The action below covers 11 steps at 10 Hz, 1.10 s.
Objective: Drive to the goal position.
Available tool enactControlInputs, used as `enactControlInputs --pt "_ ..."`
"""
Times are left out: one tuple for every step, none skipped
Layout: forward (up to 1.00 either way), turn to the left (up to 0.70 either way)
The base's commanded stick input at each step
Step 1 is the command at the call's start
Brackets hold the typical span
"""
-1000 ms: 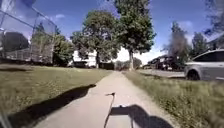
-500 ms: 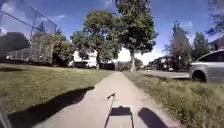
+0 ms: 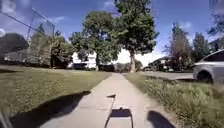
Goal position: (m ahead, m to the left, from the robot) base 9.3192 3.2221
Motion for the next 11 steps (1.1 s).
enactControlInputs --pt "1.0 0.0" --pt "1.0 0.0" --pt "1.0 0.0" --pt "1.0 0.0" --pt "1.0 0.0" --pt "1.0 0.0" --pt "1.0 0.0" --pt "1.0 0.0" --pt "1.0 0.0" --pt "1.0 0.0" --pt "1.0 0.0"
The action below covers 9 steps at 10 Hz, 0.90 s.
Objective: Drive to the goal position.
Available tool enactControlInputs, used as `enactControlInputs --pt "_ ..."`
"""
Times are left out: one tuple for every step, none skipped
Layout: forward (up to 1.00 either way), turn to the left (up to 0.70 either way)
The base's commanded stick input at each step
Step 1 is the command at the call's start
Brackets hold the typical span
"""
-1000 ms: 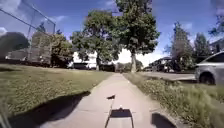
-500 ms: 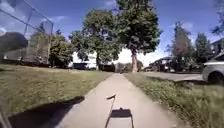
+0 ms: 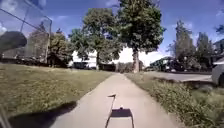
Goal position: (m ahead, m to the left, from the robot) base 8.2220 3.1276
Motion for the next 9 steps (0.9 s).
enactControlInputs --pt "1.0 0.0" --pt "1.0 0.0" --pt "1.0 0.0" --pt "1.0 0.0" --pt "1.0 0.0" --pt "1.0 0.0" --pt "0.9 0.0" --pt "0.83 0.0" --pt "0.82 0.0"
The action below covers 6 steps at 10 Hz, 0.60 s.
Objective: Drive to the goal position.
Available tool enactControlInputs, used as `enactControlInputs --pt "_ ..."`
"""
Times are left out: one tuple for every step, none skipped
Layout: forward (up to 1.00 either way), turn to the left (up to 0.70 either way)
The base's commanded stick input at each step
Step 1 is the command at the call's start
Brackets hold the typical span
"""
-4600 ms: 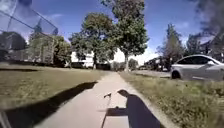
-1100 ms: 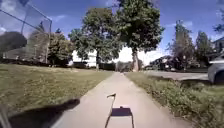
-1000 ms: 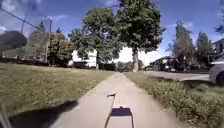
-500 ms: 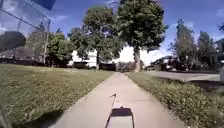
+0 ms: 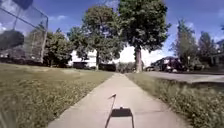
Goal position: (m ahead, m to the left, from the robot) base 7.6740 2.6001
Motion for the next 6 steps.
enactControlInputs --pt "0.9 0.0" --pt "0.97 0.0" --pt "1.0 0.0" --pt "1.0 0.0" --pt "1.0 0.0" --pt "1.0 0.0"
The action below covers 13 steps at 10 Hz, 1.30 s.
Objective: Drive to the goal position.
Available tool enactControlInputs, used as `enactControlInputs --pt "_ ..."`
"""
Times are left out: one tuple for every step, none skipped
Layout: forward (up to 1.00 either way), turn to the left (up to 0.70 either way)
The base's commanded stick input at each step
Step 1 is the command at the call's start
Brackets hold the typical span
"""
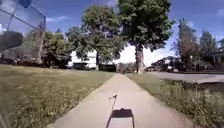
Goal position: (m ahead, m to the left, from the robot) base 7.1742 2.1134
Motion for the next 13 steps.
enactControlInputs --pt "1.0 0.02" --pt "1.0 0.05" --pt "1.0 0.01" --pt "1.0 0.0" --pt "1.0 0.0" --pt "1.0 0.0" --pt "1.0 0.0" --pt "1.0 0.0" --pt "1.0 0.0" --pt "1.0 0.0" --pt "1.0 0.0" --pt "1.0 0.0" --pt "1.0 0.01"
